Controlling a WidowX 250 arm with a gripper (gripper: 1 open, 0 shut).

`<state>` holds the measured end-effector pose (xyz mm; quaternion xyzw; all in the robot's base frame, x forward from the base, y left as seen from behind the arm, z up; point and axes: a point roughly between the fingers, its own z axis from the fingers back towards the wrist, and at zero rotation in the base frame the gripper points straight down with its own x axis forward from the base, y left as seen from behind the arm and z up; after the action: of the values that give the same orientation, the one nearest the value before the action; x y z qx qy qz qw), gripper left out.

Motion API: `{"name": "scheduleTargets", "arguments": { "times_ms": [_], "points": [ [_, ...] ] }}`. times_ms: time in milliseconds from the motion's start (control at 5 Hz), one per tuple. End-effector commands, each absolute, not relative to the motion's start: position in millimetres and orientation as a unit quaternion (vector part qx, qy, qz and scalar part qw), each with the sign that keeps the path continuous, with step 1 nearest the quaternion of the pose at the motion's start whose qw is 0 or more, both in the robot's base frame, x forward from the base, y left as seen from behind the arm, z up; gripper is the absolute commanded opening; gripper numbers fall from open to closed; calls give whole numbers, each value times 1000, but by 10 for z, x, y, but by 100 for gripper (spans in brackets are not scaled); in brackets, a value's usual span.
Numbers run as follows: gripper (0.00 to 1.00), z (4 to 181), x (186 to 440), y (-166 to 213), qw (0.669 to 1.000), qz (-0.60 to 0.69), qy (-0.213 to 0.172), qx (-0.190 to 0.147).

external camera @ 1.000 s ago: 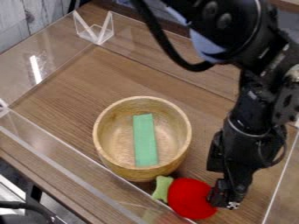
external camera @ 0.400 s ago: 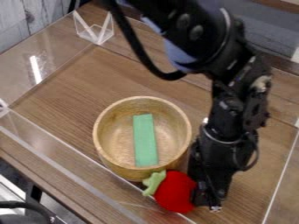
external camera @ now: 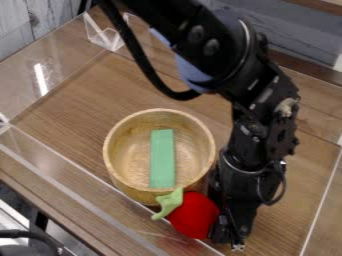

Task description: Move the red object to the left side of the table

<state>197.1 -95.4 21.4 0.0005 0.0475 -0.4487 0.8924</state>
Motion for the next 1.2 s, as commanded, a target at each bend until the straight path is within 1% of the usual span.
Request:
{"name": "scheduleTargets", "arguments": {
  "times_ms": [0, 200, 400, 600, 800, 1000],
  "points": [
    [0, 293, 1948, -1072, 881, -472, 27, 7],
    [0, 394, 2024, -1026, 881, -473, 27, 8],
    [100, 491, 2105, -969, 881, -473, 27, 7],
    [100, 472, 2099, -978, 877, -480, 23, 0],
    [100, 492, 2101, -966, 873, -487, 22, -3],
    [100, 605, 2084, -932, 876, -481, 21, -5]
  ]
}}
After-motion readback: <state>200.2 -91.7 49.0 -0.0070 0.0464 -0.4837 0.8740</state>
